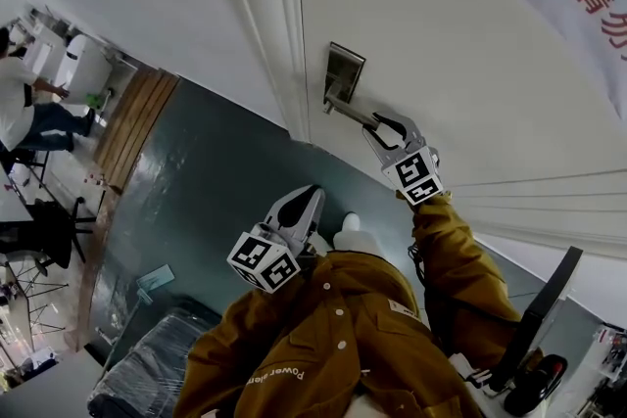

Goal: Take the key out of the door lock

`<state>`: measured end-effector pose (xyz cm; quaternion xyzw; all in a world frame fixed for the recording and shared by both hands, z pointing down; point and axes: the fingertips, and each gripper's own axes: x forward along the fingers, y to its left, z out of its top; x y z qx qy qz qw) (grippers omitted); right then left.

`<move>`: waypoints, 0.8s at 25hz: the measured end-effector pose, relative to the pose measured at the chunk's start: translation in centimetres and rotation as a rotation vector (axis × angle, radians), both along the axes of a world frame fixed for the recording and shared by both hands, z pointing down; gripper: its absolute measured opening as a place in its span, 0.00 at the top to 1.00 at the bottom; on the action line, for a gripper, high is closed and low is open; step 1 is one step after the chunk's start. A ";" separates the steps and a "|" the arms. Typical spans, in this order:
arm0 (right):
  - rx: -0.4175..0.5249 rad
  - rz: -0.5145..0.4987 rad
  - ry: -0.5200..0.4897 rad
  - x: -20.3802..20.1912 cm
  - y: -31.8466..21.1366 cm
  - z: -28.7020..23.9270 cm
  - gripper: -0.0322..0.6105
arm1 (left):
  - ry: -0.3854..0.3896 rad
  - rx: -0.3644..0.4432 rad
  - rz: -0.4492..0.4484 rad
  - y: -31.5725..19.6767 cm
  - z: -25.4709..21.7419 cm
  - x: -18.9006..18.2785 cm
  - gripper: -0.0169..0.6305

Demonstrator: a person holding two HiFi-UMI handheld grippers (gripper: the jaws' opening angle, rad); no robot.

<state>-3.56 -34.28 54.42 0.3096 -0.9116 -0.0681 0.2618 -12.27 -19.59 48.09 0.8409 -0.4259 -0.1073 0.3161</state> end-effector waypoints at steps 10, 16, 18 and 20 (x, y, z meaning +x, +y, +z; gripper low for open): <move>-0.016 0.013 0.006 -0.1 -0.2 -0.4 0.74 | 0.594 -0.326 -0.133 -12.0 11.0 -1.3 0.56; -0.024 0.028 0.003 0.0 -0.3 -0.3 0.74 | 0.750 -0.351 -0.150 -15.8 13.9 -1.5 0.58; -0.029 0.032 0.005 0.0 -0.3 -0.3 0.74 | 0.776 -0.351 -0.130 -16.7 13.9 -0.9 0.58; -0.031 0.034 0.004 -0.1 -0.3 -0.4 0.74 | 0.785 -0.350 -0.121 -17.5 14.0 -0.4 0.59</move>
